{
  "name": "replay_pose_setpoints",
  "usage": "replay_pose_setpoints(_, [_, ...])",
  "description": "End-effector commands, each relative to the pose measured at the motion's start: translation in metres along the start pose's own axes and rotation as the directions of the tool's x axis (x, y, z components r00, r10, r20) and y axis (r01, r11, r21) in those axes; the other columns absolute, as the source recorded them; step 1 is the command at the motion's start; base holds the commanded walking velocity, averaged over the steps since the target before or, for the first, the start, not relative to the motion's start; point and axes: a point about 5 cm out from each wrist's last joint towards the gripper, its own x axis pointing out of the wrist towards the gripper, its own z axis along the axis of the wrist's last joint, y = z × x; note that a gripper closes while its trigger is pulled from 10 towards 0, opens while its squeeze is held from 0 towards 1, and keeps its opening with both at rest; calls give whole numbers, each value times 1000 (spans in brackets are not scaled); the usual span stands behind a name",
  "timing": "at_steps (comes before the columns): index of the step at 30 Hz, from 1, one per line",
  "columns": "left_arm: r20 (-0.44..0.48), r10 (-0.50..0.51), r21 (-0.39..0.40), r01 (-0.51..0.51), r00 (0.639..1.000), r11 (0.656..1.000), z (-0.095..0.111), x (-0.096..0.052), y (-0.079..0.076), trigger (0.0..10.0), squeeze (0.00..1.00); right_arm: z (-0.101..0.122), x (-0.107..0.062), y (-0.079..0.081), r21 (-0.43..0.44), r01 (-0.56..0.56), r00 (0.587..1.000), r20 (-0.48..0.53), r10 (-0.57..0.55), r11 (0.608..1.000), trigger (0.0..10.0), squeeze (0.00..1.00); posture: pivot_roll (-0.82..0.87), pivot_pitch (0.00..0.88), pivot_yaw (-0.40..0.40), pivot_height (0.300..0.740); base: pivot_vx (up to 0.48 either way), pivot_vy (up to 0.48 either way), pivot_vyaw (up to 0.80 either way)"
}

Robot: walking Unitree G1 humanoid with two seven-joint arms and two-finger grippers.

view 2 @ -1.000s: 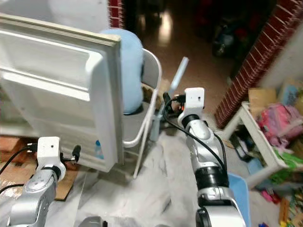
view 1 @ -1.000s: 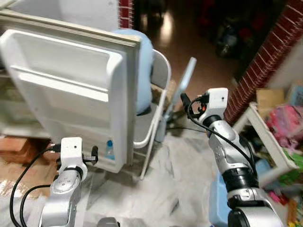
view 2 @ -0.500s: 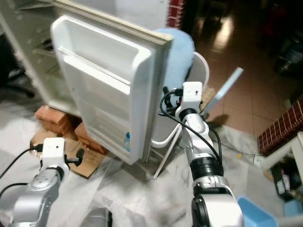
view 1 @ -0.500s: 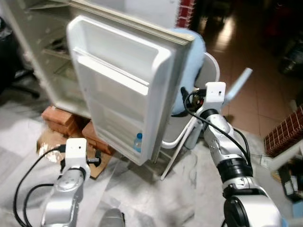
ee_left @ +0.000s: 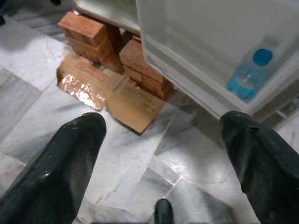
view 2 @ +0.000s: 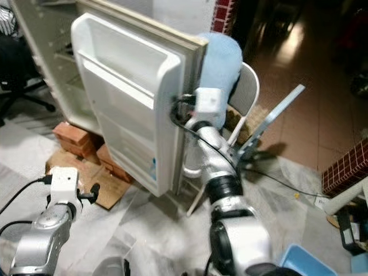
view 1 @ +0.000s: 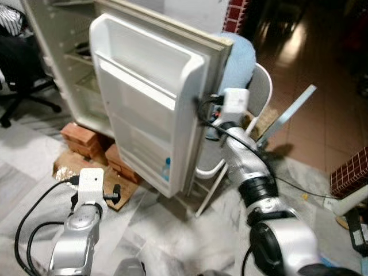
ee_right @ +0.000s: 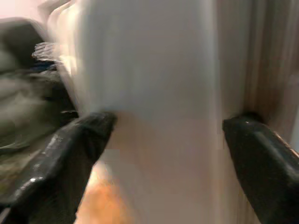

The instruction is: Restocking fridge

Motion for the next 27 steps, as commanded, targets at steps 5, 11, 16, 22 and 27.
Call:
replay_pose_setpoints(5, [-62, 15, -67, -19, 998, 998, -9, 1, 6, 10000, 0, 4, -38, 32, 101, -541, 832, -84, 549, 835, 10000, 0, 100, 0, -83, 740, 0, 0, 0])
replay_pose_setpoints(11, [-63, 8, -64, -12, 998, 998, -8, 3, 5, 10000, 0, -58, -63, -65, -428, -325, 835, -548, 44, 843, 10000, 0, 101, 0, -80, 740, 0, 0, 0])
replay_pose_setpoints(16, [-69, 6, -69, -11, 998, 998, -9, 3, 5, 10000, 0, -57, -66, -93, -533, -114, 805, -544, -236, 838, 10000, 0, 110, 0, -83, 740, 0, 0, 0])
replay_pose_setpoints(22, [-68, 13, -69, -18, 998, 997, -9, 4, 5, 10000, 0, -26, -41, -108, -548, 302, 806, -290, -516, 780, 10000, 0, 128, 0, -89, 740, 0, 0, 0])
replay_pose_setpoints(27, [-64, 16, -63, -20, 998, 998, -8, 4, 6, 10000, 0, 6, -3, -72, -266, 409, 885, -120, -451, 873, 10000, 0, 136, 0, -93, 740, 0, 0, 0])
